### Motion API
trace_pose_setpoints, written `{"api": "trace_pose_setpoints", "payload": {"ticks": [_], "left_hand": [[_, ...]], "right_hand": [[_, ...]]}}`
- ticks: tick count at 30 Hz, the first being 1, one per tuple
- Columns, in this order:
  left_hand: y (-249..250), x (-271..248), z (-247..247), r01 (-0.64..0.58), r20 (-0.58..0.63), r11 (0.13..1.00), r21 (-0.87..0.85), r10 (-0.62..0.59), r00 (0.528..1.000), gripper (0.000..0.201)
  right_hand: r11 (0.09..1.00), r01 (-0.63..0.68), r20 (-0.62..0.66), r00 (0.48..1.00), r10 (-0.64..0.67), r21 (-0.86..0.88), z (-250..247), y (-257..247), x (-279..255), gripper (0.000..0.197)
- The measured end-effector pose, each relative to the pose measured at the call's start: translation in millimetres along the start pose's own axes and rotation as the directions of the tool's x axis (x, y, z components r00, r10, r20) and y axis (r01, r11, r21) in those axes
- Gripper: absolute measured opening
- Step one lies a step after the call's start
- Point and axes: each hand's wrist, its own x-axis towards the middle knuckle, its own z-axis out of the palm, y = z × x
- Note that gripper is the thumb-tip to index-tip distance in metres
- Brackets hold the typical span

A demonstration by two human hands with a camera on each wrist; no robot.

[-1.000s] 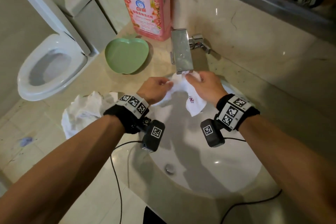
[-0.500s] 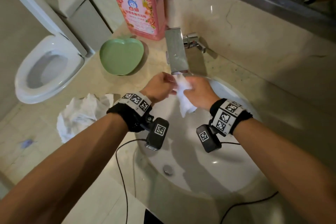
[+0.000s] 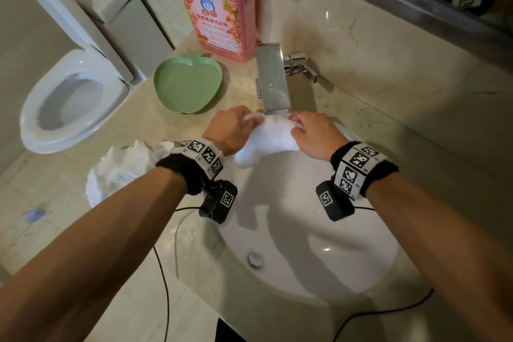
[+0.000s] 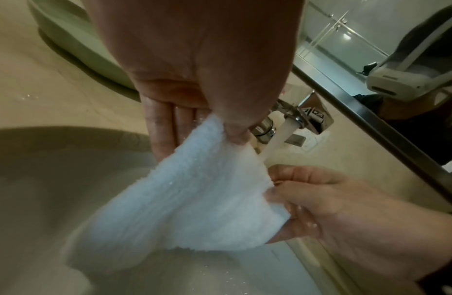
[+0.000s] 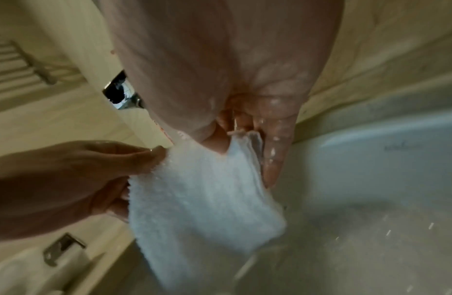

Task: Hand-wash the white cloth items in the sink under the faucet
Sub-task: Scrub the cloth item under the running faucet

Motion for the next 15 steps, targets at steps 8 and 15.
{"api": "trace_pose_setpoints", "payload": {"ticks": [8,15], "left_hand": [[4,-5,3,0.144,0.08,0.864,-0.482,-0.121,0.989,0.028],[-17,-8,6,0.028,0.214,0.929,-0.37,0.056,0.975,0.048]], "right_hand": [[0.912,-0.085,-0.038,0.993,0.11,0.4,38,-35,11,0.051],[0.896,-0.092,-0.022,0.993,0.113,0.435,27,-24,15,0.032]]}}
